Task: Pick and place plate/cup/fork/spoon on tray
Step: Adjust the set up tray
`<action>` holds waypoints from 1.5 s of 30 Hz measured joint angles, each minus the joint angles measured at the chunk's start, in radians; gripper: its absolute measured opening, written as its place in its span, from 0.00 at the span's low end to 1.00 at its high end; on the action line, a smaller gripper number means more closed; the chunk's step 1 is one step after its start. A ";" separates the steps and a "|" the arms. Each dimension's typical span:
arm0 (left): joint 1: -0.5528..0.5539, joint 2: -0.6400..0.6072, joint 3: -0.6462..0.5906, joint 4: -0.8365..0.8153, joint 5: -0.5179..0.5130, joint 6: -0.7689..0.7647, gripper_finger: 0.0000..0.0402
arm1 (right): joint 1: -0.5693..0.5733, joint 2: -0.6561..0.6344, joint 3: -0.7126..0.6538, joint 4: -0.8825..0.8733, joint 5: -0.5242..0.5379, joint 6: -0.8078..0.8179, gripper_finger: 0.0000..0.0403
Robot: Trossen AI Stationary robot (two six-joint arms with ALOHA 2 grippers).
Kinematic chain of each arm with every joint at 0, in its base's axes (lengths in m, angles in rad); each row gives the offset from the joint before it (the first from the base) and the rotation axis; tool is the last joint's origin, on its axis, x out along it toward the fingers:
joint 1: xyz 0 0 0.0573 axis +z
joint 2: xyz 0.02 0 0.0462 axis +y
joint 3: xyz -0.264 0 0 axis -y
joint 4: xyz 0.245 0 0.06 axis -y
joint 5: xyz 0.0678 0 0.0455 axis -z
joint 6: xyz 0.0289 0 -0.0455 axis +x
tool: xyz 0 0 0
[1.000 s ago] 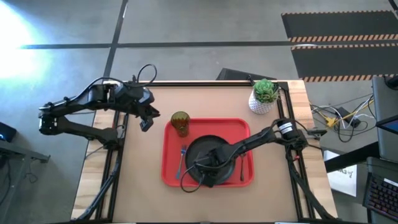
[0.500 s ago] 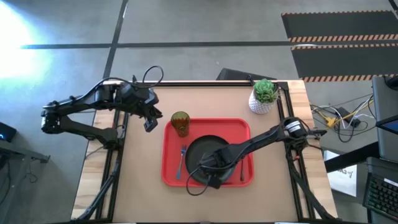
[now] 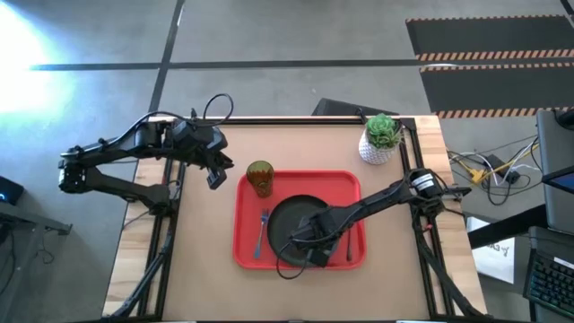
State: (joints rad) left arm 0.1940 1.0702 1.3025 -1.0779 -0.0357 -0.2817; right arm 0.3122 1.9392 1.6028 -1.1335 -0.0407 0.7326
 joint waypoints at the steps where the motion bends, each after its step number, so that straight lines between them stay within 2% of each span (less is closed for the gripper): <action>1: 0.000 -0.001 0.000 0.000 0.000 0.000 0.10 | 0.000 0.000 0.000 0.006 0.005 0.001 0.02; 4: 0.000 -0.009 0.000 0.000 0.000 0.000 0.10 | -0.001 0.000 0.000 0.099 0.017 -0.005 0.02; 15: -0.001 -0.028 0.000 -0.013 0.000 0.008 0.10 | -0.059 0.000 0.002 0.639 -0.019 -0.089 0.02; 22: 0.000 -0.083 0.000 -0.053 -0.030 0.030 0.10 | -0.107 0.004 0.002 0.758 -0.047 -0.084 0.02; 25: 0.000 -0.117 0.000 -0.064 -0.032 0.031 0.10 | -0.130 0.004 0.003 0.811 -0.095 -0.077 0.02; 31: 0.000 -0.178 0.000 -0.063 -0.035 0.036 0.10 | -0.149 0.010 0.003 0.708 -0.133 -0.070 0.02; 39: 0.000 -0.217 0.000 -0.062 -0.058 0.035 0.10 | -0.116 0.027 -0.015 0.384 -0.118 -0.011 0.02; 45: 0.000 -0.205 0.000 -0.058 -0.080 0.028 0.10 | -0.079 0.042 -0.035 0.329 -0.117 0.028 0.02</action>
State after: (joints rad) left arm 0.1936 0.8649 1.3022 -1.1361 -0.1162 -0.2540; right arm 0.2331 1.9808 1.5673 -0.8042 -0.1581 0.7605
